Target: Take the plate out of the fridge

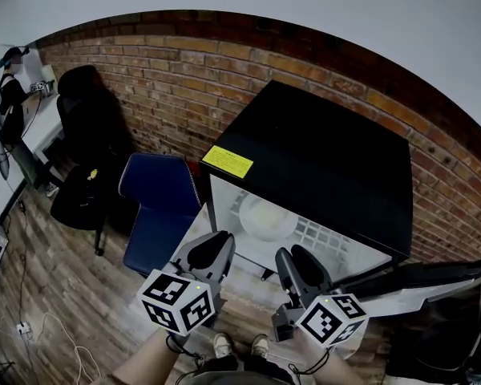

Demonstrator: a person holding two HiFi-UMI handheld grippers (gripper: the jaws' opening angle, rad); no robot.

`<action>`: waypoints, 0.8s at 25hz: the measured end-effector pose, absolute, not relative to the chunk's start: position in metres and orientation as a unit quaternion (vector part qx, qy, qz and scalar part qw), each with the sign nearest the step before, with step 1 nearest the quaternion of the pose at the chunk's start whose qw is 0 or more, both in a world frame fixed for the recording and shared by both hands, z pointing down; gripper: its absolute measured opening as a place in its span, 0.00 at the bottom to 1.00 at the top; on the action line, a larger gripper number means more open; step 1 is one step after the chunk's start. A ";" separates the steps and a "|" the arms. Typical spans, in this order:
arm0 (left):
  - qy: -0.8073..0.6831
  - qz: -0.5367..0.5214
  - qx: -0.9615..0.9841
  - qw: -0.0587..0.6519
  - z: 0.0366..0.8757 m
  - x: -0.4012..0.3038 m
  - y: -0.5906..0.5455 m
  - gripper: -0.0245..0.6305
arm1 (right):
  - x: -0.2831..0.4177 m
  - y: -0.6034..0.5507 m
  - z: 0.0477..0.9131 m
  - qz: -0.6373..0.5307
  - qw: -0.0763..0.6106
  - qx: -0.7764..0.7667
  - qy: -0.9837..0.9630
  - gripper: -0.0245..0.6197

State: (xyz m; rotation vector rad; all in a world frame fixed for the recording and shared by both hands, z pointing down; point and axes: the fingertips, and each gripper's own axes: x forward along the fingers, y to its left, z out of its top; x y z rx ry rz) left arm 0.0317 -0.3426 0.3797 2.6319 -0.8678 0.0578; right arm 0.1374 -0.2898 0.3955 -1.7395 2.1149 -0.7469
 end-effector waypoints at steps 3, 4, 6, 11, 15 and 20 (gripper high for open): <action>-0.274 0.003 0.931 0.240 0.388 0.043 -0.346 0.17 | 0.139 -0.298 0.408 -0.280 0.155 -0.608 0.727 0.30; -0.265 -0.002 0.929 0.258 0.391 0.046 -0.347 0.21 | 0.140 -0.300 0.413 -0.288 0.157 -0.609 0.722 0.31; -0.256 -0.015 0.919 0.300 0.398 0.051 -0.353 0.22 | 0.143 -0.305 0.422 -0.306 0.163 -0.611 0.712 0.32; -0.251 -0.030 0.885 0.390 0.426 0.054 -0.368 0.25 | 0.145 -0.315 0.448 -0.351 0.180 -0.611 0.686 0.34; -0.241 -0.049 0.855 0.457 0.444 0.057 -0.379 0.26 | 0.149 -0.323 0.466 -0.383 0.207 -0.611 0.661 0.34; -0.223 -0.075 0.812 0.535 0.463 0.066 -0.390 0.27 | 0.151 -0.332 0.484 -0.419 0.226 -0.604 0.640 0.34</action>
